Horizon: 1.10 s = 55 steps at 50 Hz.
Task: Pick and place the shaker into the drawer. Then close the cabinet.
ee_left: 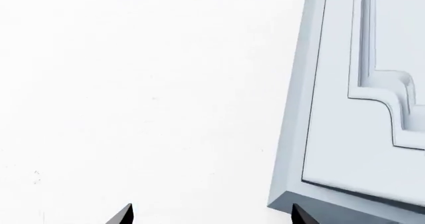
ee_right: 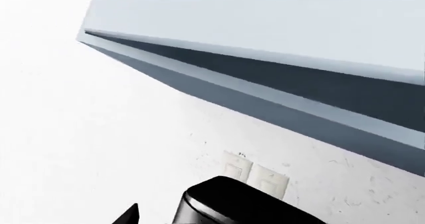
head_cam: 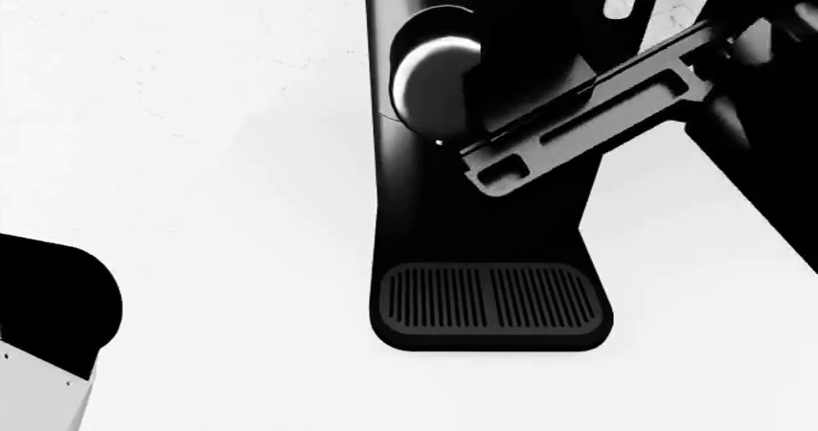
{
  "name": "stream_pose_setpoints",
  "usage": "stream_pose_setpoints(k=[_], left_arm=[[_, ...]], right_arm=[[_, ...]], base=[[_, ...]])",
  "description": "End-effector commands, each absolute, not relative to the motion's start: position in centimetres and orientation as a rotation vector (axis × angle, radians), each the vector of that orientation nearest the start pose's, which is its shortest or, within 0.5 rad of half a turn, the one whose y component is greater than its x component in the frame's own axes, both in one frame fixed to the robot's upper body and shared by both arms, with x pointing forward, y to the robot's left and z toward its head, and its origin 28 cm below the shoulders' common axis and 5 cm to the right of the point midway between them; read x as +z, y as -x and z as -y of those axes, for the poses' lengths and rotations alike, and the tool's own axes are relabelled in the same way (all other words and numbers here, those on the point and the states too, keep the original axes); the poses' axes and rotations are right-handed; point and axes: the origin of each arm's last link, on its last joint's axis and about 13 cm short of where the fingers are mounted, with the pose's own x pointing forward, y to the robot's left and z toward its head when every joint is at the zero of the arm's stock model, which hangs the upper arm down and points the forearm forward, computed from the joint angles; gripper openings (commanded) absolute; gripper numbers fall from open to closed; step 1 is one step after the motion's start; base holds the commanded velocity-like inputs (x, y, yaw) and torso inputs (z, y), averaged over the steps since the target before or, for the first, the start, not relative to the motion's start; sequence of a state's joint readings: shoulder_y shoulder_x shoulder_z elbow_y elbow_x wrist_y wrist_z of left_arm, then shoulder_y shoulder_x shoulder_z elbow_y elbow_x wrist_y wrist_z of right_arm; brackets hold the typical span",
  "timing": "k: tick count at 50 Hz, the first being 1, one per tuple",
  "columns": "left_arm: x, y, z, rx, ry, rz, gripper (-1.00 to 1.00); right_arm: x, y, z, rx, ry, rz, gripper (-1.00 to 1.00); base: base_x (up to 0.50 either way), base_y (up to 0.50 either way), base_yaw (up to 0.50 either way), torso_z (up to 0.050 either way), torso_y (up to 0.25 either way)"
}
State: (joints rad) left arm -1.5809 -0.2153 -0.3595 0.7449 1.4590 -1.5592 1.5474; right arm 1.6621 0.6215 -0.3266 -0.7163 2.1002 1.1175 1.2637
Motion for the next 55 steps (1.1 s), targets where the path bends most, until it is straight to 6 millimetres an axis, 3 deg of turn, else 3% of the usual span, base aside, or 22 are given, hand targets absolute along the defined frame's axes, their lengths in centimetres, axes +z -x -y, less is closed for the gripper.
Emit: stream_pose_setpoints(k=[1,15,22,25,36,44,50,55], left_arm=[[33.9,-12.8,-34.3,0.338,0.21,0.776,1.0],[33.1,-13.3,-34.1,0.325,0.226,0.743,1.0],[33.1,-13.7,-34.0,0.309,0.251,0.723,1.0],[32.9,-13.8,-33.9,0.302,0.232,0.712,1.0],[32.5,-13.9,-33.7,0.291,0.22,0.693,1.0],[32.0,-13.9,-33.8,0.294,0.219,0.677,1.0],[31.4,-13.9,-33.8,0.299,0.212,0.658,1.0],[31.2,-13.8,-33.9,0.308,0.201,0.647,1.0]], right_arm=[[41.3,-11.6,6.1,0.622,0.397,0.566,1.0],[50.8,-7.7,4.6,0.658,0.483,0.922,1.0],[54.7,-8.2,5.1,0.542,0.468,1.07,1.0],[56.4,-9.6,5.1,0.464,0.504,1.067,1.0],[62.4,-19.5,5.7,0.204,0.549,0.905,1.0],[62.0,-25.1,9.5,-0.024,0.566,0.742,1.0],[59.9,-28.2,13.4,-0.185,0.502,0.55,1.0],[58.2,-29.9,15.2,-0.167,0.438,0.435,1.0]], base=[[0.0,0.0,0.0,0.0,0.0],[0.0,0.0,0.0,0.0,0.0],[0.0,0.0,0.0,0.0,0.0],[0.0,0.0,0.0,0.0,0.0],[0.0,0.0,0.0,0.0,0.0],[0.0,0.0,0.0,0.0,0.0],[0.0,0.0,0.0,0.0,0.0],[0.0,0.0,0.0,0.0,0.0]])
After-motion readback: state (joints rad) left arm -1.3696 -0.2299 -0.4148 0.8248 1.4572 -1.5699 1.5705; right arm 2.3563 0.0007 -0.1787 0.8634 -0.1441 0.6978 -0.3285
